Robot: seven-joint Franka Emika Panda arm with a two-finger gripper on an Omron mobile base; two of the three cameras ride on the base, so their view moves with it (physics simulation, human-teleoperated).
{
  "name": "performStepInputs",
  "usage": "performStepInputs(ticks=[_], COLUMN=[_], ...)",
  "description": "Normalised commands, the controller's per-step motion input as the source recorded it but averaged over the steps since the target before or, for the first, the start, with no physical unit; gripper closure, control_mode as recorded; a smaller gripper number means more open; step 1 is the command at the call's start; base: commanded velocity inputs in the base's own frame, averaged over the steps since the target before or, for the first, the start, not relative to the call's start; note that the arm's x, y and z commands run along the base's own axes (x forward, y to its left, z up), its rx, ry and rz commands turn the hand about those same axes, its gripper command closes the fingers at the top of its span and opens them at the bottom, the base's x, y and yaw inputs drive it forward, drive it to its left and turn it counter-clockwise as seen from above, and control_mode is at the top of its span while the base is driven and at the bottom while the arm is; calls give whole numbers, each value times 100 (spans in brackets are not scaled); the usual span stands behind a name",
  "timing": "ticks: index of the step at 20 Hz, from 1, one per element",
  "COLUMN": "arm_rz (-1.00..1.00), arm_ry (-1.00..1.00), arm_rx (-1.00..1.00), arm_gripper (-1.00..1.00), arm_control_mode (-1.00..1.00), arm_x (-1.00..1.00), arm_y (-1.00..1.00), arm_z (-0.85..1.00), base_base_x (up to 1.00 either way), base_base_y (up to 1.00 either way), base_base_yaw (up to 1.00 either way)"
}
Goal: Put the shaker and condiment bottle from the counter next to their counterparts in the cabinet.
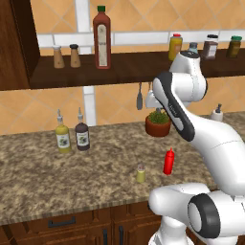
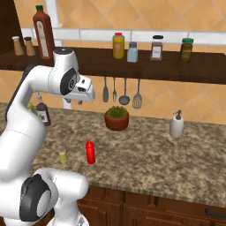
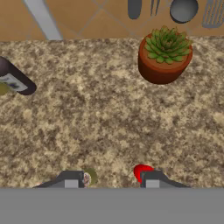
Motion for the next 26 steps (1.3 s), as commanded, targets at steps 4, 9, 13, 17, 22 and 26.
performStepInputs(ticks=[4, 9, 13, 17, 22, 26], arm_rz=[0, 11, 22, 26, 23, 25], arm_ry=[0, 0, -5, -15, -21, -14], arm_rx=[0, 0, 0, 1, 7, 8], arm_gripper=[-100, -100, -100, -100, -100, -100], arm_control_mode=[-100, -100, -100, -100, -100, -100], arm_x=[0, -9, -28, -58, -95, -69], arm_y=[0, -9, -18, -31, -40, -32], arm_z=[-5, -6, 0, -2, -32, -39], base_base_x=[0, 0, 0, 0, 0, 0], base_base_y=[0, 0, 0, 0, 0, 0], base_base_yaw=[0, 0, 0, 0, 0, 0])
